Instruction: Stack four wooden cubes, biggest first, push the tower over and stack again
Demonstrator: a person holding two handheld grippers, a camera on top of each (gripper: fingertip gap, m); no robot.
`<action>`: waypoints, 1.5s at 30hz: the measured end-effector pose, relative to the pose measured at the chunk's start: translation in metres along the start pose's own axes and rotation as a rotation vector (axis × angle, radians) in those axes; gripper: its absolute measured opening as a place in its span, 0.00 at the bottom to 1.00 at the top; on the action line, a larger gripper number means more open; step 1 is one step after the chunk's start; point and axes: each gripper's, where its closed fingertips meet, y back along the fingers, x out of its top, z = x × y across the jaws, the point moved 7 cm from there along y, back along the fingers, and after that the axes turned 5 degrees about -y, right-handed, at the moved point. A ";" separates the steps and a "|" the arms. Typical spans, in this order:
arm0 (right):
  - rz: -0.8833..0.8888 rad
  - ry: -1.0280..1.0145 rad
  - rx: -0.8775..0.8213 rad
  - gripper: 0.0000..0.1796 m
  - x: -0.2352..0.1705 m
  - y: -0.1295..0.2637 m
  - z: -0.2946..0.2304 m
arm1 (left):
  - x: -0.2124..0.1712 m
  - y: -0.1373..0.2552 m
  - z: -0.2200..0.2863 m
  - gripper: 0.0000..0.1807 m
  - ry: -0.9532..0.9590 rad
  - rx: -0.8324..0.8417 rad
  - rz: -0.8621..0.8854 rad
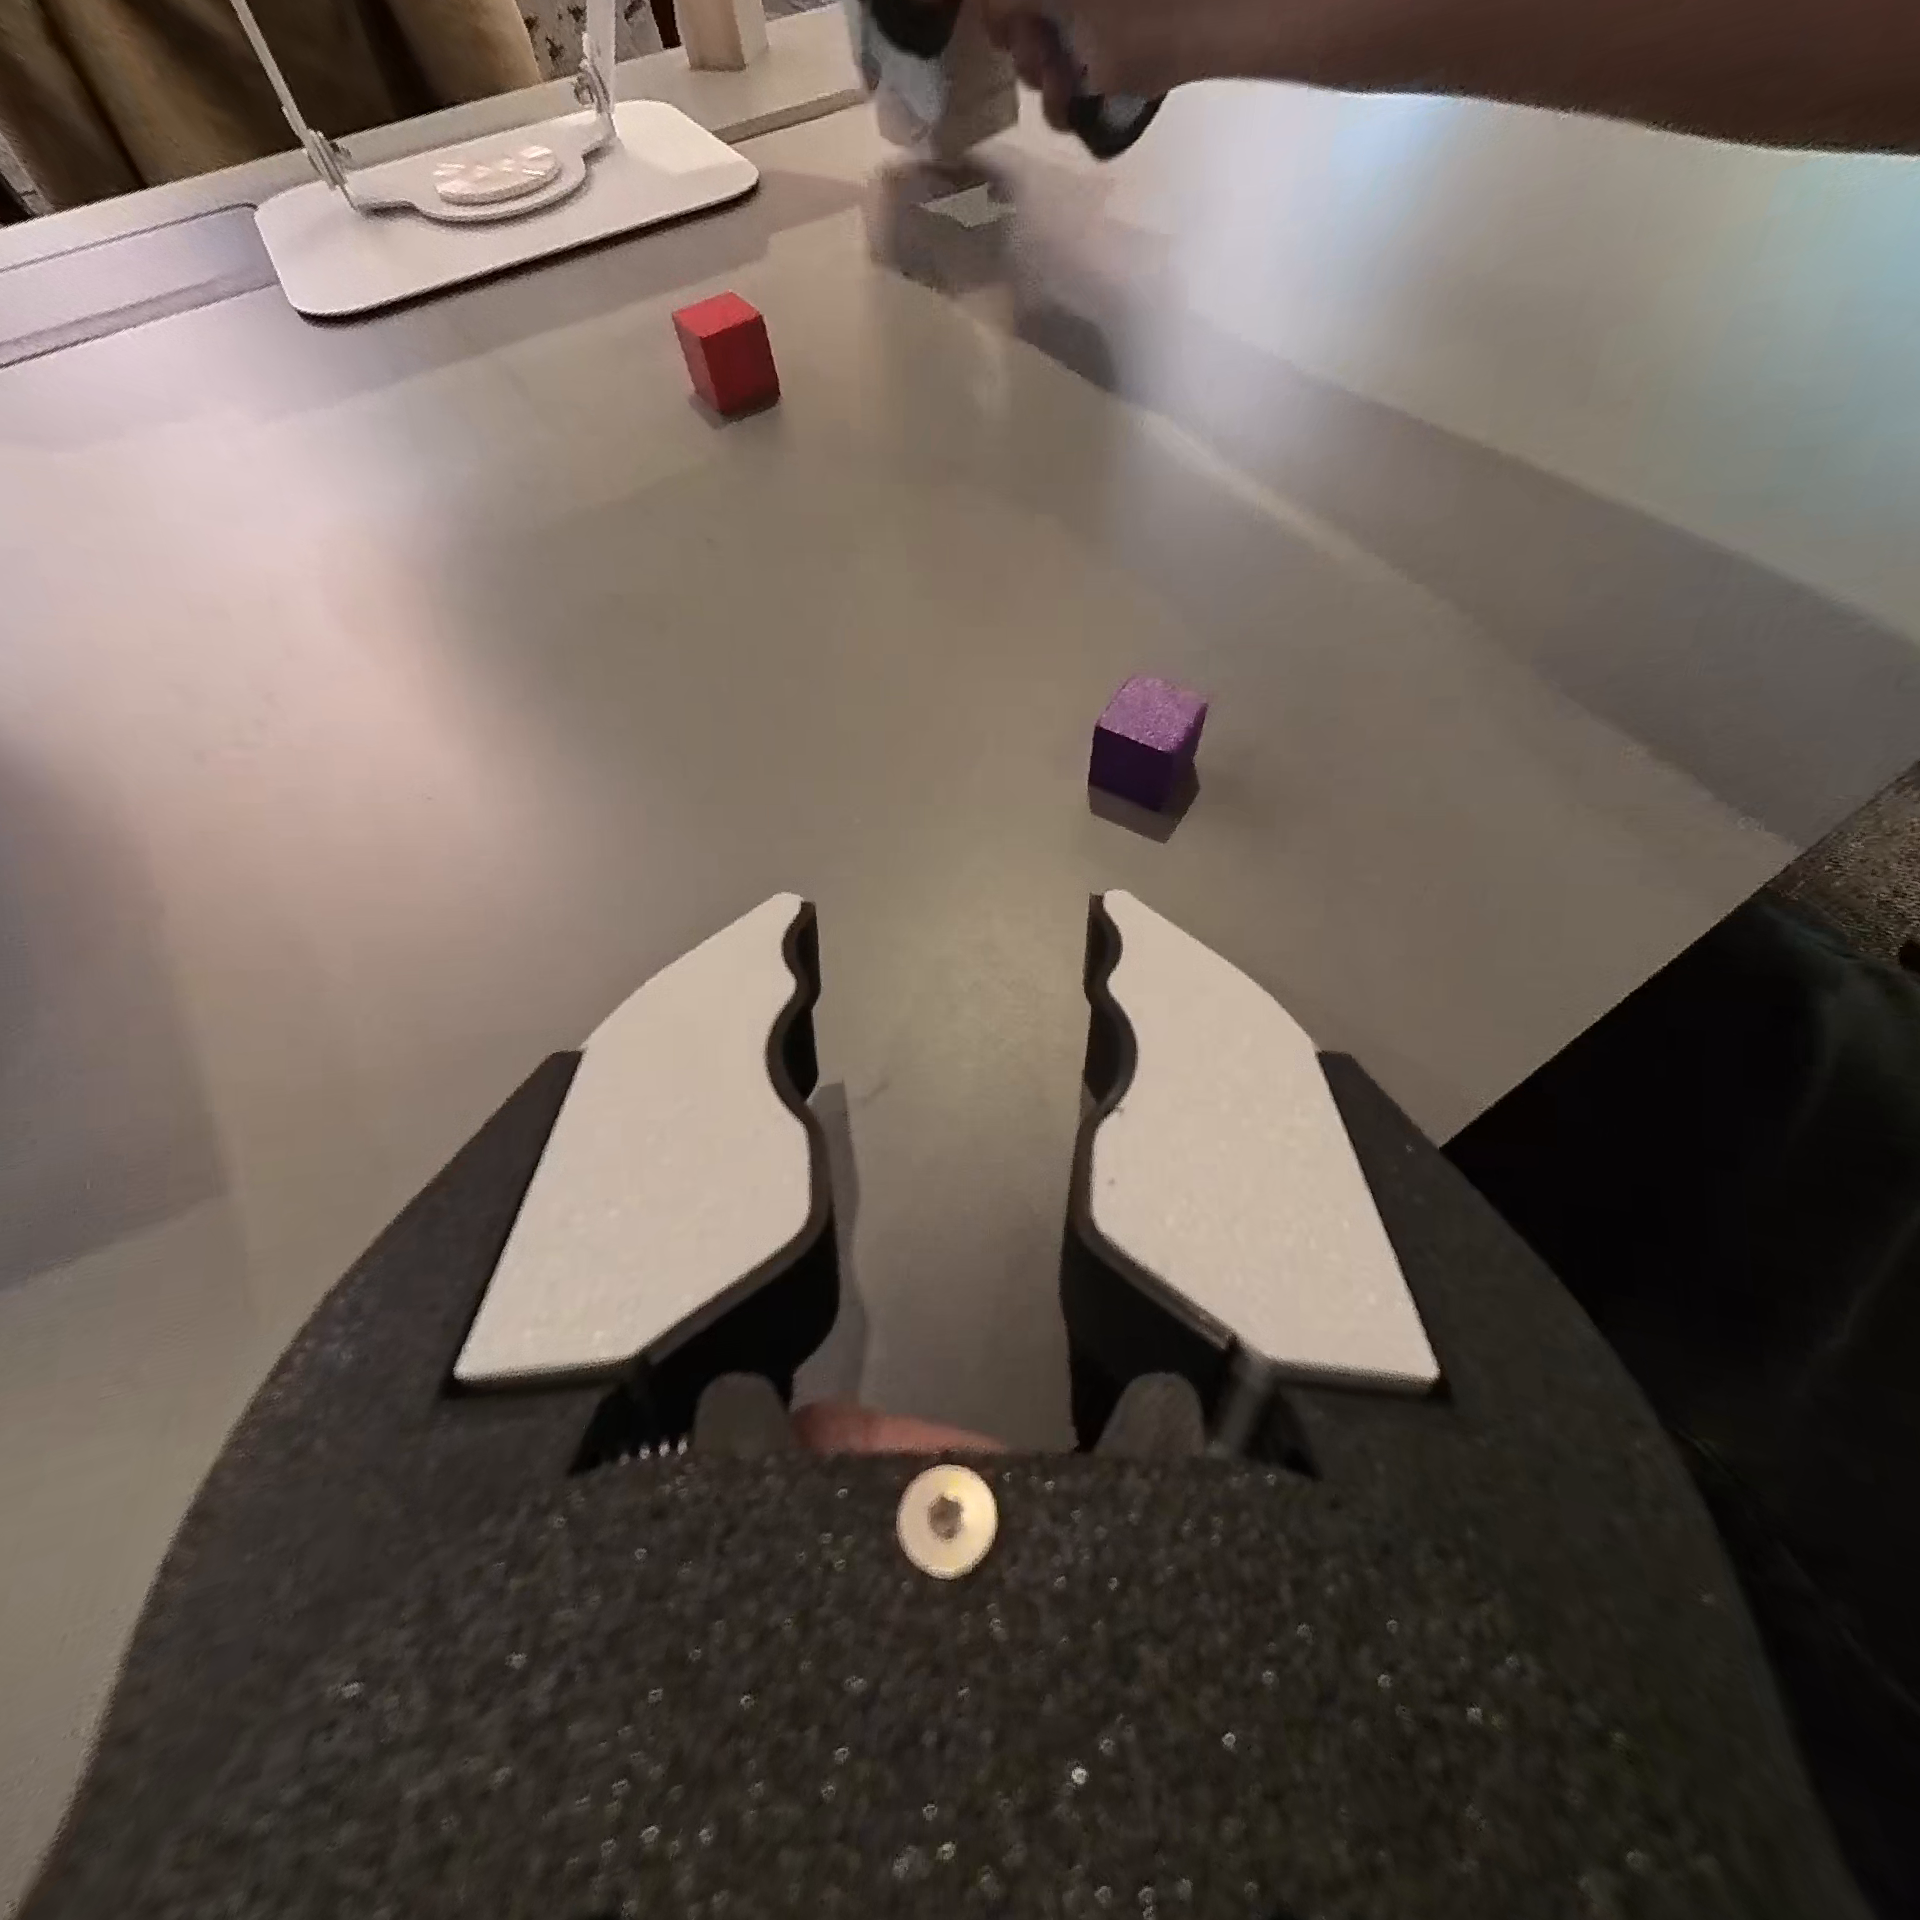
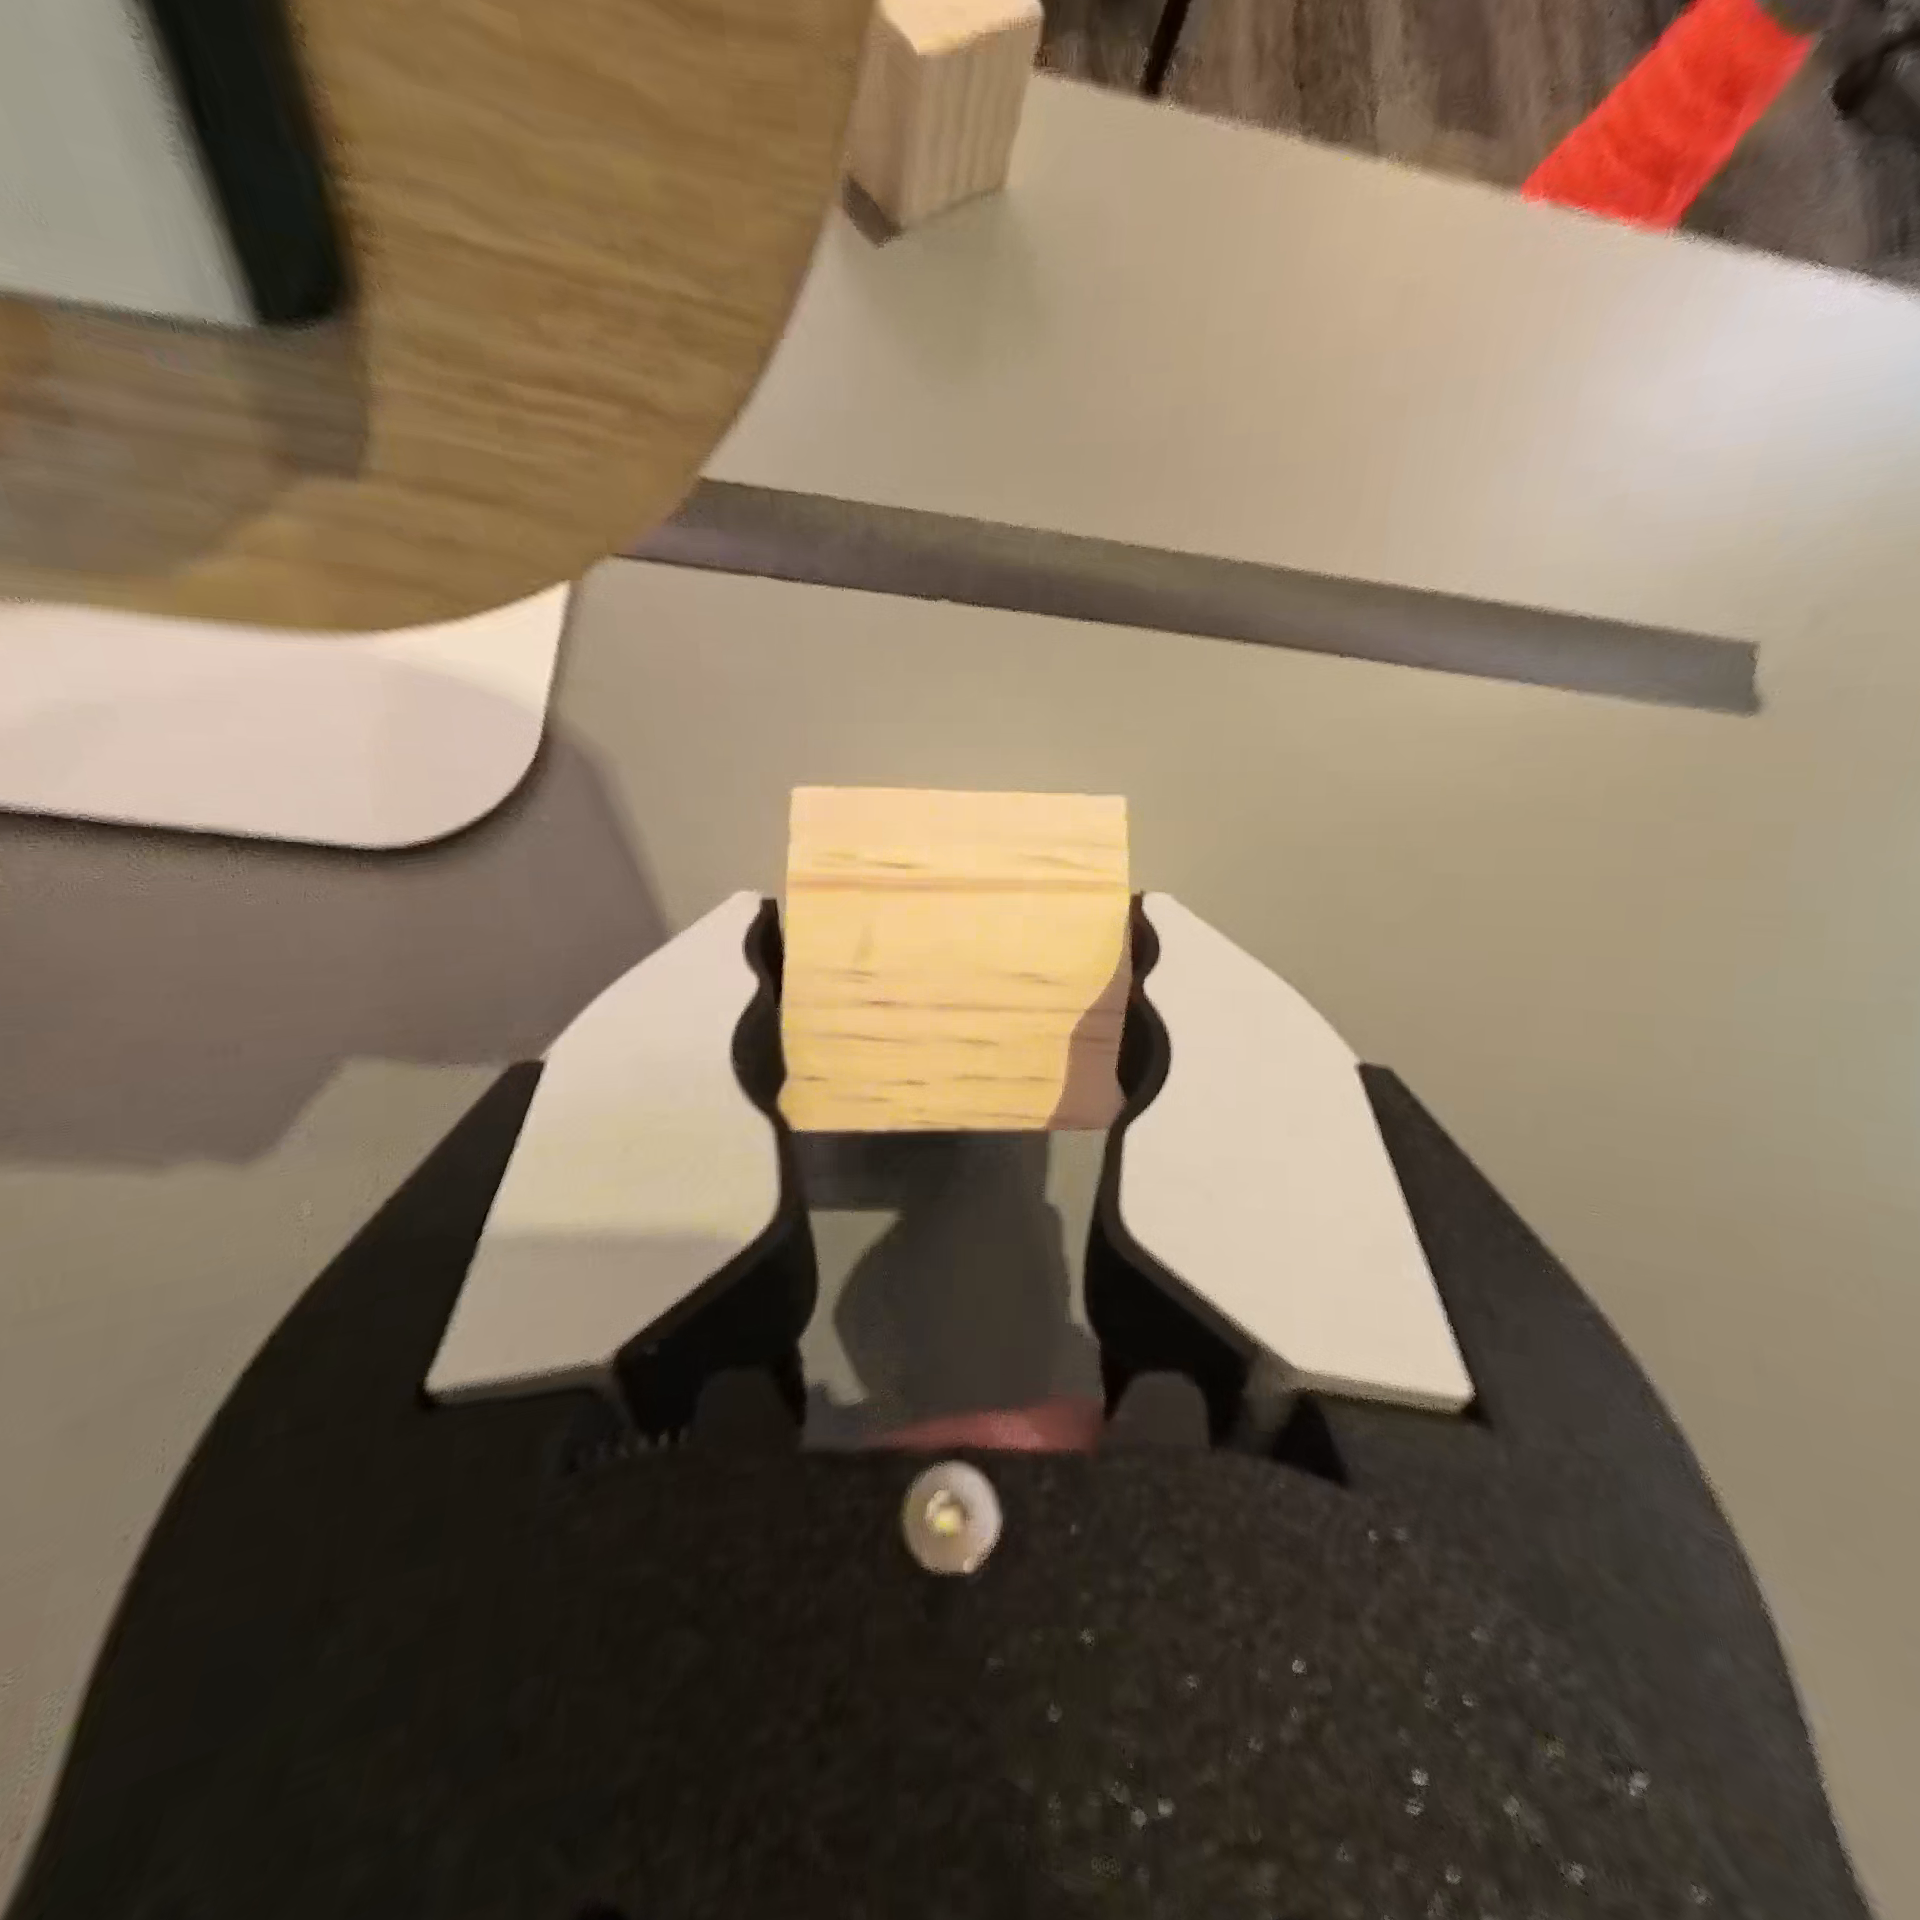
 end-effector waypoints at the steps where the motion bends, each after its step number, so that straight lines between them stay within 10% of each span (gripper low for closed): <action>1: 0.028 0.036 0.033 0.35 0.001 0.010 0.002 | 0.001 0.001 0.000 0.27 -0.001 0.001 0.003; 12: 0.349 0.764 0.888 0.35 -0.068 0.216 -0.085 | 0.013 0.008 -0.002 0.27 0.024 0.009 0.041; 21: 0.139 1.172 1.030 0.35 -0.156 0.203 -0.159 | 0.011 0.001 -0.014 0.27 0.052 0.064 0.015; 30: 0.157 1.045 1.089 0.35 -0.161 0.174 -0.159 | 0.007 0.001 -0.015 0.27 0.057 0.046 0.003; 38: 0.481 0.694 1.072 0.35 -0.097 0.225 -0.069 | 0.007 0.006 -0.014 0.27 0.068 0.018 0.010; 45: 0.416 0.207 0.584 0.36 -0.001 0.090 0.082 | 0.003 0.014 -0.031 0.27 0.093 0.030 -0.002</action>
